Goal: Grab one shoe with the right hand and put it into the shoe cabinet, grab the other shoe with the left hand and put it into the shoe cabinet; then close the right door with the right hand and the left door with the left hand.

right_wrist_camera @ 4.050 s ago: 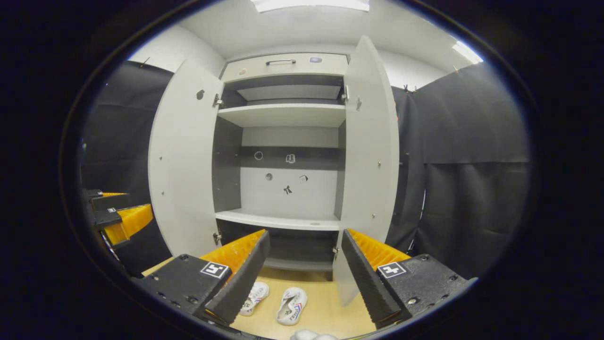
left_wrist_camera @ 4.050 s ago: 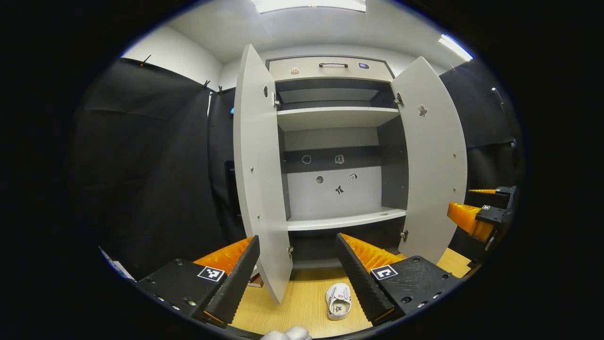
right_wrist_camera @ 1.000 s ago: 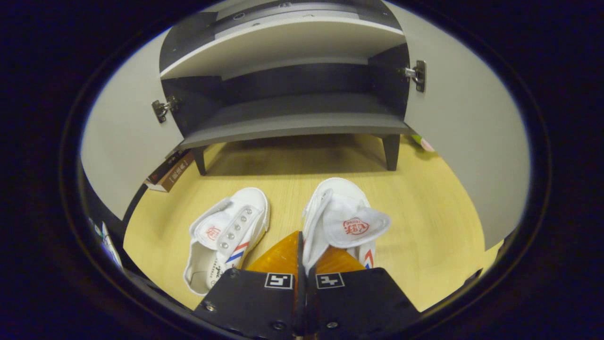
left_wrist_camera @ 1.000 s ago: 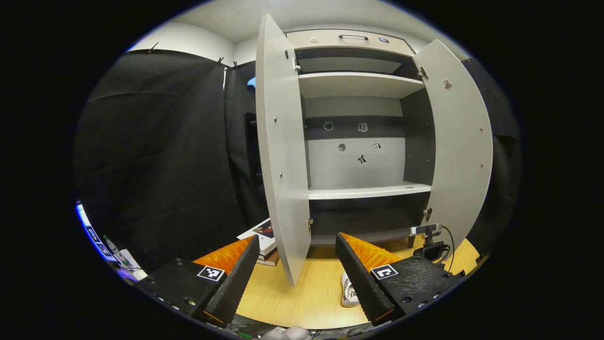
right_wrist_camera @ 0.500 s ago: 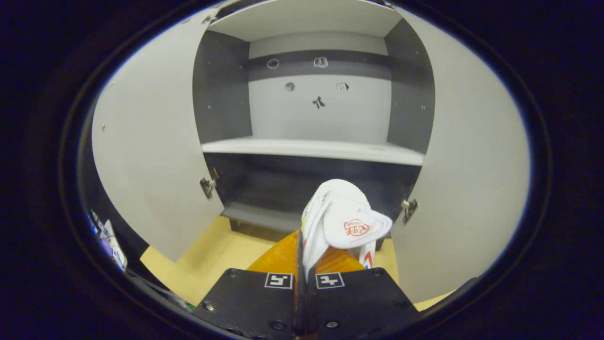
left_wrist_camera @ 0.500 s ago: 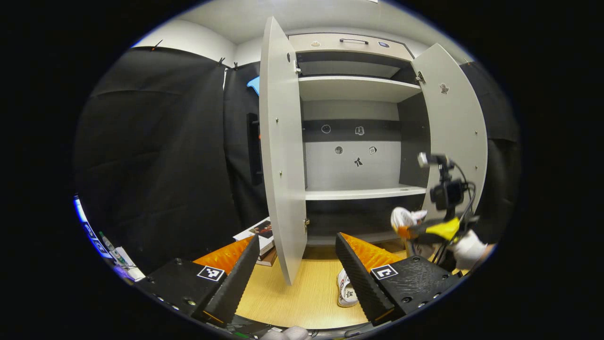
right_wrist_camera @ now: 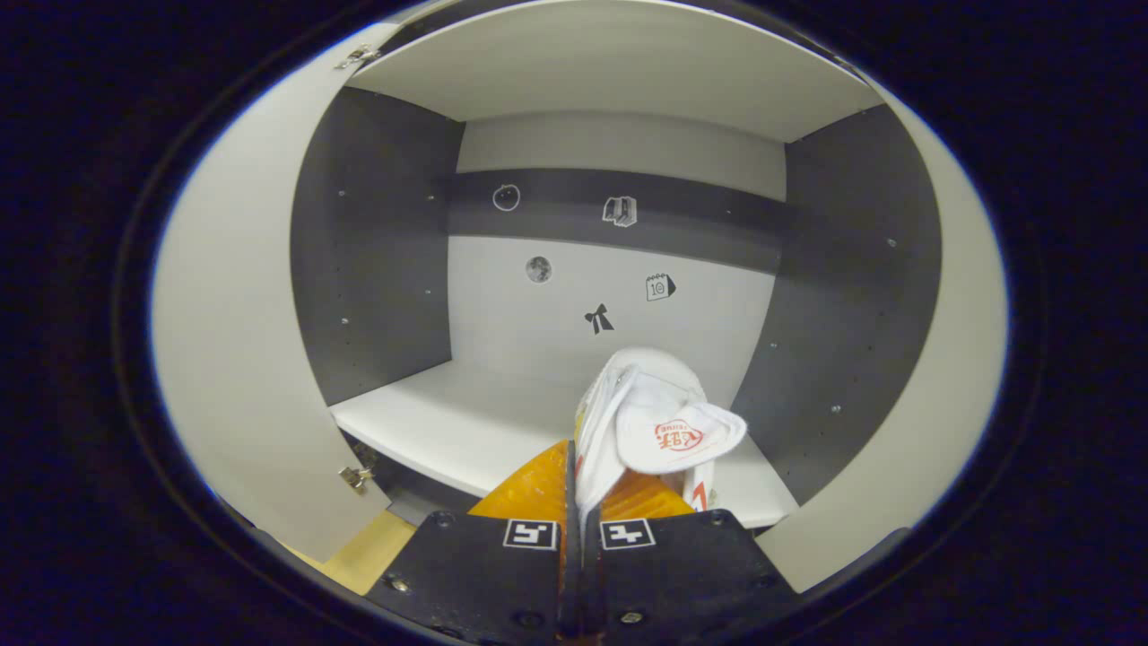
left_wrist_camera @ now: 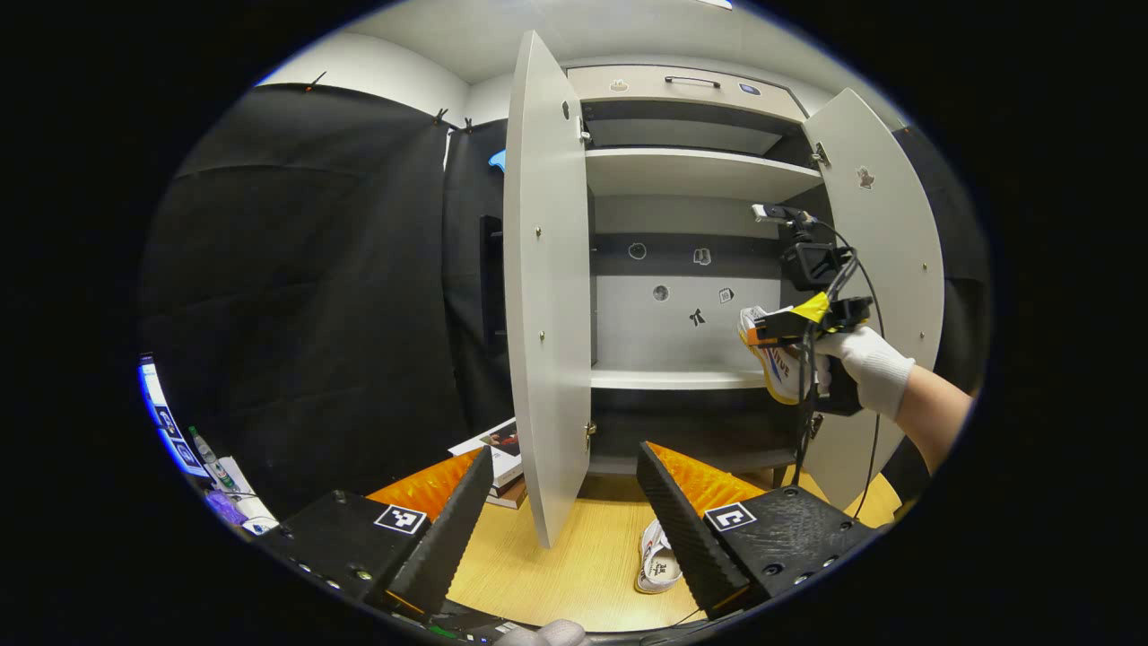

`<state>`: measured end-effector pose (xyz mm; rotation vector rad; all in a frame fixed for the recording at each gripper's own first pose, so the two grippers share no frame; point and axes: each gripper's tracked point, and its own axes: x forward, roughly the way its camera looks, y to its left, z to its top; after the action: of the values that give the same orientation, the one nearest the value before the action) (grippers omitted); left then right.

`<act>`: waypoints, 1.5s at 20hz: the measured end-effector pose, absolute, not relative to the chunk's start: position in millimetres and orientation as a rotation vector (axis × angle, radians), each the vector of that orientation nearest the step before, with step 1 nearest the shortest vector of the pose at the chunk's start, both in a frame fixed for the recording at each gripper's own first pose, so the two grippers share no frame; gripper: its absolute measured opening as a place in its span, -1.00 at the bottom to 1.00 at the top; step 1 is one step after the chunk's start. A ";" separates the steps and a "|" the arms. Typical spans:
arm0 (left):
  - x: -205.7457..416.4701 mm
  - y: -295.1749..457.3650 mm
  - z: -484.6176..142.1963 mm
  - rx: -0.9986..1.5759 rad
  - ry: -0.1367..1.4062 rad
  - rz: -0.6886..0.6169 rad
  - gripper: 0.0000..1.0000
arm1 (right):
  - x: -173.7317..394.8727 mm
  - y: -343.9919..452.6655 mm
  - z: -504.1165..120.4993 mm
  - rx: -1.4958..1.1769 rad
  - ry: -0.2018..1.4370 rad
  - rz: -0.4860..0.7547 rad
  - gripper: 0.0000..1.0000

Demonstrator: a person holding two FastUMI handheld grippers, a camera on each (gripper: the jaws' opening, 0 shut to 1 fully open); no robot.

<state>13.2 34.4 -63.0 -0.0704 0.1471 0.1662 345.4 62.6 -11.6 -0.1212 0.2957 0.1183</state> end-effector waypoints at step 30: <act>8.2 46.9 -57.5 -0.071 0.136 0.214 0.94 | 360.8 51.9 28.3 -0.043 0.245 0.061 0.77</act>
<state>8.2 46.9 -57.5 -0.0715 0.1356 0.2137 360.8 51.9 28.3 -0.0430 0.2447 0.0606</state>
